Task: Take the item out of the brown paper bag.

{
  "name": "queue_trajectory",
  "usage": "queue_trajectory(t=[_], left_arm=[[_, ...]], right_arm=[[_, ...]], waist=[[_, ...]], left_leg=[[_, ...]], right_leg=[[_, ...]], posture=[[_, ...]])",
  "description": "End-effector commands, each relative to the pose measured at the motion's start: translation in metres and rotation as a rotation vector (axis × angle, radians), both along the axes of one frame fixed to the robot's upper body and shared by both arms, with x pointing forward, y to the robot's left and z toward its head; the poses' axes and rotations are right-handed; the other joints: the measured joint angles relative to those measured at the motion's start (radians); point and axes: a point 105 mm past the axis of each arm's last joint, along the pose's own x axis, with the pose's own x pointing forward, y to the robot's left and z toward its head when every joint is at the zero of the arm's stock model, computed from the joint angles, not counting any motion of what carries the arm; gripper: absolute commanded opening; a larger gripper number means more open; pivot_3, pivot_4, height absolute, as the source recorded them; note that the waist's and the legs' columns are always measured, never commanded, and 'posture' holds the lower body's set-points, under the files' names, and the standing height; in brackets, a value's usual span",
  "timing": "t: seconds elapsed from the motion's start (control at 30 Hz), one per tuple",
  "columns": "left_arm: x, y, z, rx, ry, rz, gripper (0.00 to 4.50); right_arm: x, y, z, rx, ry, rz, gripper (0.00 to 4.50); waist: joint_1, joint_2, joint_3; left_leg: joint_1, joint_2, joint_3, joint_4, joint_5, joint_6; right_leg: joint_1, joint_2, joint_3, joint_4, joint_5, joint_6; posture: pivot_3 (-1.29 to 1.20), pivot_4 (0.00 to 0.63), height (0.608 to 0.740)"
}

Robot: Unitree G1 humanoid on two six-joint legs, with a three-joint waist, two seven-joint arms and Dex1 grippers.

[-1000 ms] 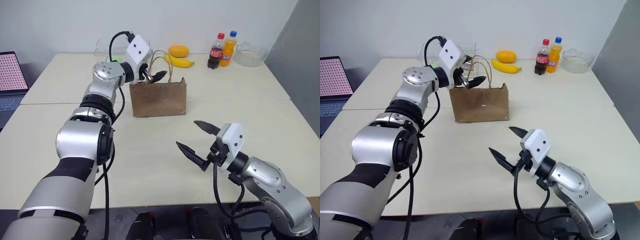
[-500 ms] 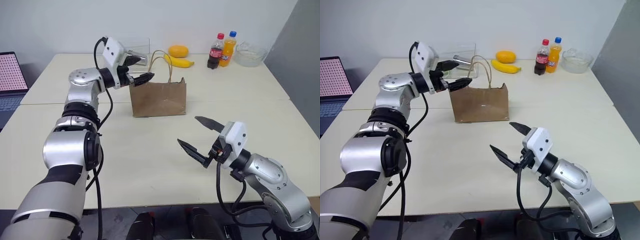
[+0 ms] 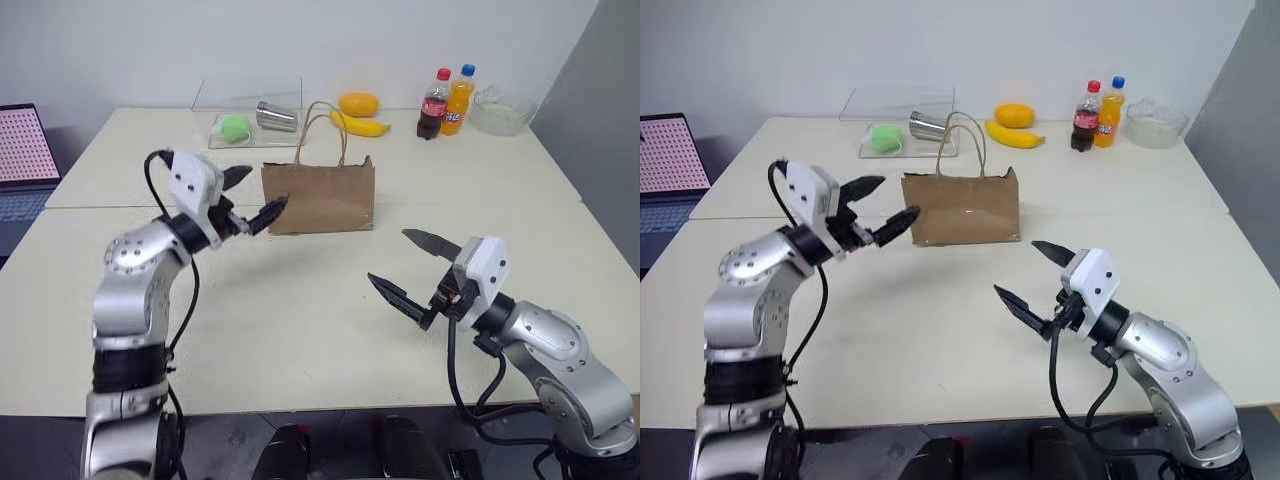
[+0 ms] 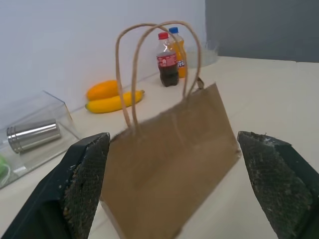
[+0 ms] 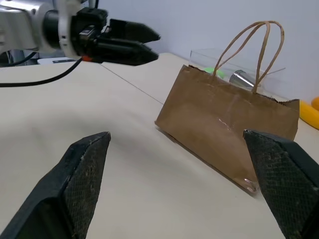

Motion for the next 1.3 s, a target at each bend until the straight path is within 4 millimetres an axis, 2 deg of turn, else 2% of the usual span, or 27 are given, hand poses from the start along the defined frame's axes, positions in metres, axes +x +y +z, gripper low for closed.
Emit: queue_trajectory(t=[0.03, 0.17, 0.3, 0.47, 0.57, 0.73, 0.9, 0.93, 1.13, 1.3], left_arm=[[-0.021, -0.004, 0.004, -0.04, -0.023, 0.026, 4.32], [-0.04, -0.014, -0.008, -0.059, 0.021, -0.006, 4.32], [-0.05, -0.016, -0.007, -0.069, 0.023, -0.023, 4.32], [-0.061, -0.026, -0.008, -0.088, 0.039, -0.091, 4.32], [-0.064, -0.029, -0.007, -0.096, 0.046, -0.101, 4.36], [-0.065, -0.031, -0.003, -0.094, 0.029, -0.111, 4.36], [-0.065, -0.036, 0.0, -0.097, 0.024, -0.148, 4.36], [-0.065, -0.037, 0.0, -0.099, 0.025, -0.156, 4.36], [-0.062, -0.044, -0.001, -0.086, 0.034, -0.204, 4.36], [-0.059, -0.052, -0.003, -0.083, 0.028, -0.232, 4.36]], right_arm=[[0.003, -0.001, 0.018, 0.007, -0.045, 0.021, 4.5], [0.022, 0.001, 0.034, -0.021, -0.057, 0.023, 4.5], [0.043, 0.006, 0.043, -0.106, -0.079, 0.024, 4.5], [0.085, 0.012, 0.065, -0.166, -0.152, -0.025, 4.5], [0.103, 0.013, 0.076, -0.181, -0.181, -0.04, 3.84], [0.139, 0.023, 0.093, -0.26, -0.254, -0.064, 1.98], [0.174, 0.032, 0.093, -0.36, -0.269, -0.092, 0.16], [0.179, 0.034, 0.092, -0.374, -0.268, -0.098, 0.04], [0.212, 0.038, 0.082, -0.565, -0.294, -0.243, 0.04], [0.215, 0.042, 0.068, -0.646, -0.269, -0.243, 0.04]], waist=[[0.0, 0.0, 0.0], [0.001, 0.0, 0.0], [0.006, 0.0, 0.0], [0.003, 0.001, 0.0], [0.004, 0.001, 0.0], [0.001, 0.001, 0.0], [-0.007, 0.001, 0.0], [-0.008, 0.001, 0.0], [-0.01, 0.002, 0.001], [-0.01, 0.002, 0.001]], left_leg=[[0.0, 0.0, 0.0, 0.0, 0.0, 0.0], [0.001, 0.0, 0.0, 0.0, 0.0, 0.0], [0.0, 0.0, 0.001, 0.0, 0.0, 0.0], [0.0, 0.0, 0.003, 0.0, 0.0, 0.0], [0.0, 0.0, 0.002, -0.002, 0.0, 0.0], [0.0, 0.0, 0.003, -0.002, 0.0, 0.0], [0.0, 0.0, 0.003, -0.003, 0.0, 0.0], [0.0, 0.0, 0.003, -0.003, 0.0, 0.0], [0.0, 0.0, 0.004, -0.004, 0.0, -0.001], [0.0, 0.0, 0.004, -0.007, 0.0, -0.001]], right_leg=[[0.0, 0.0, 0.0, 0.0, 0.0, 0.0], [0.001, 0.0, 0.0, 0.0, 0.0, 0.0], [0.0, 0.0, 0.0, -0.001, 0.0, 0.0], [0.0, 0.0, 0.001, -0.001, 0.0, 0.0], [0.0, 0.0, 0.0, -0.001, 0.0, 0.0], [-0.001, 0.0, 0.001, -0.002, 0.0, -0.001], [-0.002, 0.0, 0.001, -0.002, 0.001, -0.002], [-0.002, 0.0, 0.001, -0.002, 0.001, -0.002], [-0.004, 0.0, 0.002, -0.002, 0.001, -0.002], [-0.004, 0.0, 0.002, -0.003, 0.001, -0.003]], posture=[[0.0, 0.15, 0.74], [0.0, 0.15, 0.74], [0.0, 0.15, 0.74], [0.0, 0.15, 0.74], [0.0, 0.15, 0.74], [0.0, 0.15, 0.74], [0.0, 0.15, 0.74], [0.0, 0.15, 0.74], [0.0, 0.15, 0.74], [0.0, 0.15, 0.74]])
